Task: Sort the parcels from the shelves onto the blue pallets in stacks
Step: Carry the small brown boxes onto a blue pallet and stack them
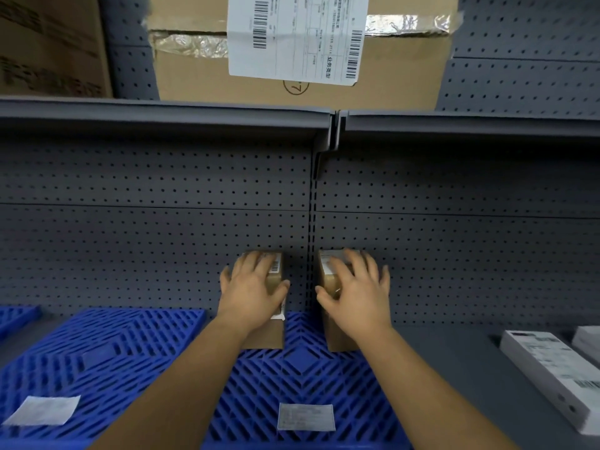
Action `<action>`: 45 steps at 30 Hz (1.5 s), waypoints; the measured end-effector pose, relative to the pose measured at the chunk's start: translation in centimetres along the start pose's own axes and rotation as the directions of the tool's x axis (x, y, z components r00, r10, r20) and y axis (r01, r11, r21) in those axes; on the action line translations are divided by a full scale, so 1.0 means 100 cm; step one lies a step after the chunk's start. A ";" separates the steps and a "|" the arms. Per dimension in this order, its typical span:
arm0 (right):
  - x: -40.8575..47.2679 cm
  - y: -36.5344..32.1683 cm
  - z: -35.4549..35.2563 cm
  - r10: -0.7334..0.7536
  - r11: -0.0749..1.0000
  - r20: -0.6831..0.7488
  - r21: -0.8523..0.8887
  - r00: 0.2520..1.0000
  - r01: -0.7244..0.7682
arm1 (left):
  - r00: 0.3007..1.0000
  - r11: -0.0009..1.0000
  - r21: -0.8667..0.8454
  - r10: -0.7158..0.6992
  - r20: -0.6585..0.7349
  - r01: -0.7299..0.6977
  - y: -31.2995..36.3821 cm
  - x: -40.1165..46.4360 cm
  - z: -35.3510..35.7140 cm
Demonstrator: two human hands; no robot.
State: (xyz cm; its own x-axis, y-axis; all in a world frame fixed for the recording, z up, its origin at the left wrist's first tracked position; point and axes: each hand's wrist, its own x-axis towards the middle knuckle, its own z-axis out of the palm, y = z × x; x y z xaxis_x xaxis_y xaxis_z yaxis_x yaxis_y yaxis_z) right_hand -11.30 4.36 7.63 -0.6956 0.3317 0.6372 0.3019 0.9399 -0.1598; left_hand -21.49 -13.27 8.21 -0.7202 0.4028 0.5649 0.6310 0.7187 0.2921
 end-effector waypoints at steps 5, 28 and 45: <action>-0.018 -0.011 -0.018 -0.021 0.999 -0.086 0.023 0.996 0.023 | 0.994 0.996 -0.001 0.088 -0.061 -0.088 0.000 -0.020 -0.021; -0.221 -0.024 -0.076 -0.058 0.995 0.208 0.096 0.976 0.038 | 0.955 0.976 -0.150 0.191 0.225 -0.160 0.009 -0.220 -0.046; -0.358 -0.024 -0.044 -0.173 0.977 0.540 0.199 0.824 0.075 | 0.892 0.998 -0.009 -0.047 0.450 0.057 0.003 -0.391 -0.028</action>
State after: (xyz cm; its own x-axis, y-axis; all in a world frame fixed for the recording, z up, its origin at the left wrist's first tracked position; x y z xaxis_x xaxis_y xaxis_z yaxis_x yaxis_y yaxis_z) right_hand 15.79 -10.10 -11.45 -0.9773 0.1545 0.1451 0.1133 0.9593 -0.2586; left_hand 7.64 -30.37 -11.60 -0.8015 0.5807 0.1430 0.5916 0.7352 0.3309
